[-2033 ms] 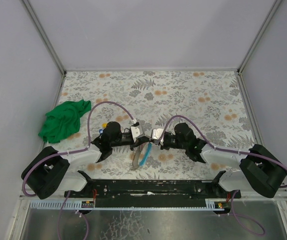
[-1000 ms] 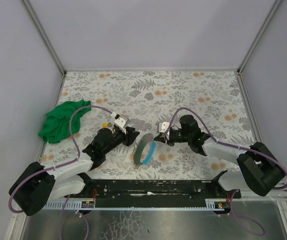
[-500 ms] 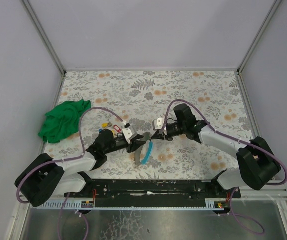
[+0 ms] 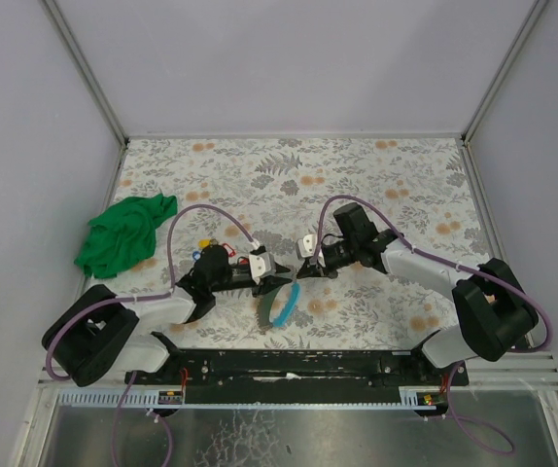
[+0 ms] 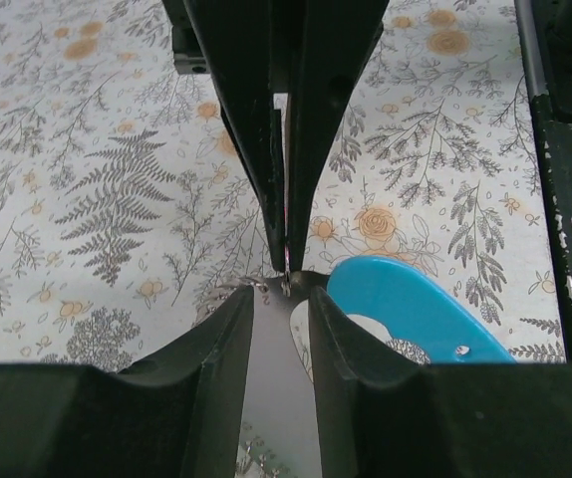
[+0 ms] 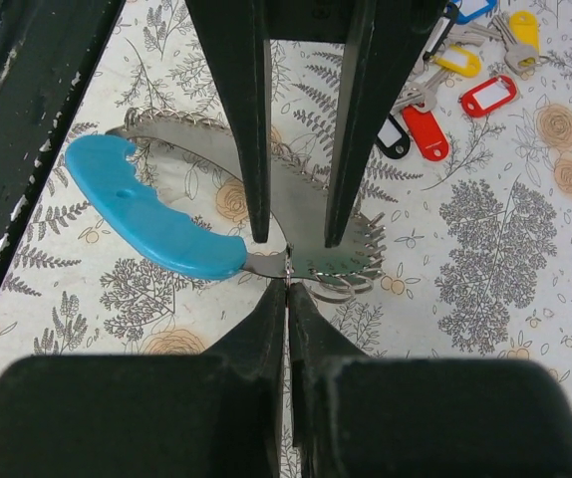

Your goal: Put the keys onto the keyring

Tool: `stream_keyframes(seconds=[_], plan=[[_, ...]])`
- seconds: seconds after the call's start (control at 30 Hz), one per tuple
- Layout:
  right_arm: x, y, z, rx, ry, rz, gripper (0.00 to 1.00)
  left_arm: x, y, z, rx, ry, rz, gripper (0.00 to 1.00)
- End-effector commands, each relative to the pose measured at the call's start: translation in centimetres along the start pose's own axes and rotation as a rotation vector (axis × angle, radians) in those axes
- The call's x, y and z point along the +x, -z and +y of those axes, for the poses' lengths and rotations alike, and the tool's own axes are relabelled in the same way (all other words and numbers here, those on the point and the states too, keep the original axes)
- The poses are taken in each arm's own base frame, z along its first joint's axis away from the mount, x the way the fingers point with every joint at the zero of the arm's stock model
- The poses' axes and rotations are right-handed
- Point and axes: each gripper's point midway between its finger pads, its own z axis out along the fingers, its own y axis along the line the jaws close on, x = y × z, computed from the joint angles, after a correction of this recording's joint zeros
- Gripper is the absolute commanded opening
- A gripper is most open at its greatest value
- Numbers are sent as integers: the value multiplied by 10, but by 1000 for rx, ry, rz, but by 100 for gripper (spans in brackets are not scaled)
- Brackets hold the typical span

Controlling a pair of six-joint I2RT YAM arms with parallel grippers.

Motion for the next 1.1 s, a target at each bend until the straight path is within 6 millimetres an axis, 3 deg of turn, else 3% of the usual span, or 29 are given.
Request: stream_keyframes(seconds=[0.0, 0.3, 0.5, 0.8, 0.9, 1.07], plan=[[-23, 3, -12, 0, 70, -58, 5, -25, -7, 4, 41, -94, -77, 27], [-24, 1, -13, -8, 67, -66, 5, -20, -12, 6, 49, -70, -57, 19], [-20, 2, -14, 9, 64, -50, 10, -19, -12, 14, -9, -18, -39, 0], [-23, 17, -31, 249, -26, -65, 35, -6, 5, 35, -249, 102, 21, 0], [-16, 23, -33, 358, -61, -83, 37, -6, 8, 38, -295, 122, 20, 0], [-29, 33, -44, 483, -61, -178, 37, -9, 7, 39, -324, 122, 17, 0]])
